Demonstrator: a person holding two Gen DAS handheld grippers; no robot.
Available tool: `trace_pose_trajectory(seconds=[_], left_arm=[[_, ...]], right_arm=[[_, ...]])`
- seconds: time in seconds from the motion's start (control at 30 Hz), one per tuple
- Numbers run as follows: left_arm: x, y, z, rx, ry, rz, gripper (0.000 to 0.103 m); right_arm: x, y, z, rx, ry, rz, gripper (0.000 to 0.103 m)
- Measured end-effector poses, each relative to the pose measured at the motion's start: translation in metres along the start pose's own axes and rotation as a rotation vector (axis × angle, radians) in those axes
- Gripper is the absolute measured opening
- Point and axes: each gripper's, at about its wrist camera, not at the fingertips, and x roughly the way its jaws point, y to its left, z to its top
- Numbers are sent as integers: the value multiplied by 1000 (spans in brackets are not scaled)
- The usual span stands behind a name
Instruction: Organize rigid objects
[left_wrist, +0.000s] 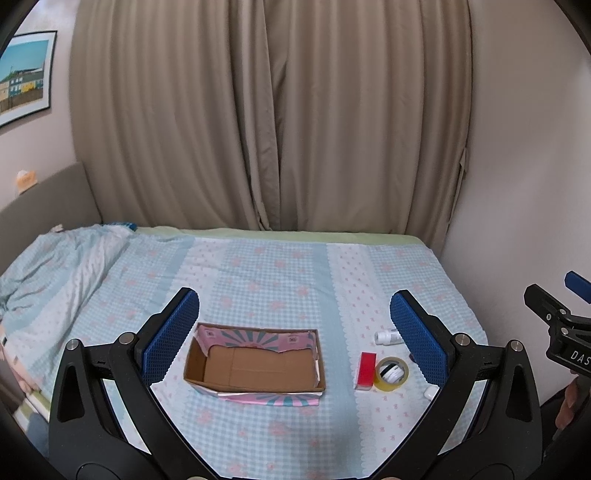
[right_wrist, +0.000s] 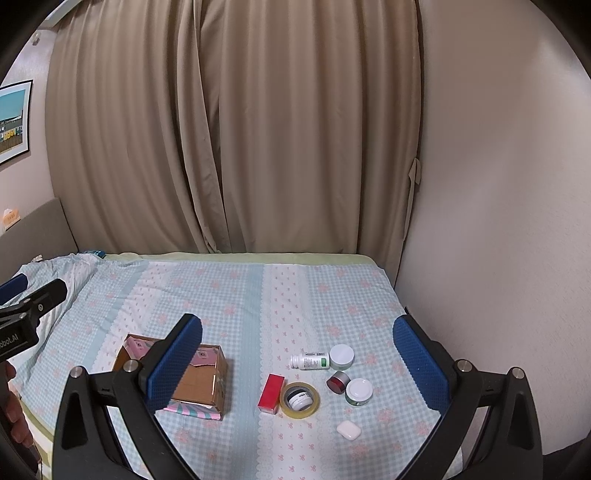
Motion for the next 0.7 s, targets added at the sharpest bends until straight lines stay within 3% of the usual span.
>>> trace_pose_trajectory(seconds=[0.5,0.7], left_arm=[[3,-1,3,-1,2,-6,103],[10,-4,3,2,37,-32,103]], right_arm=[[0,0,-1,4,-4,0,103],[3,-7,4,28,2,-10,103]])
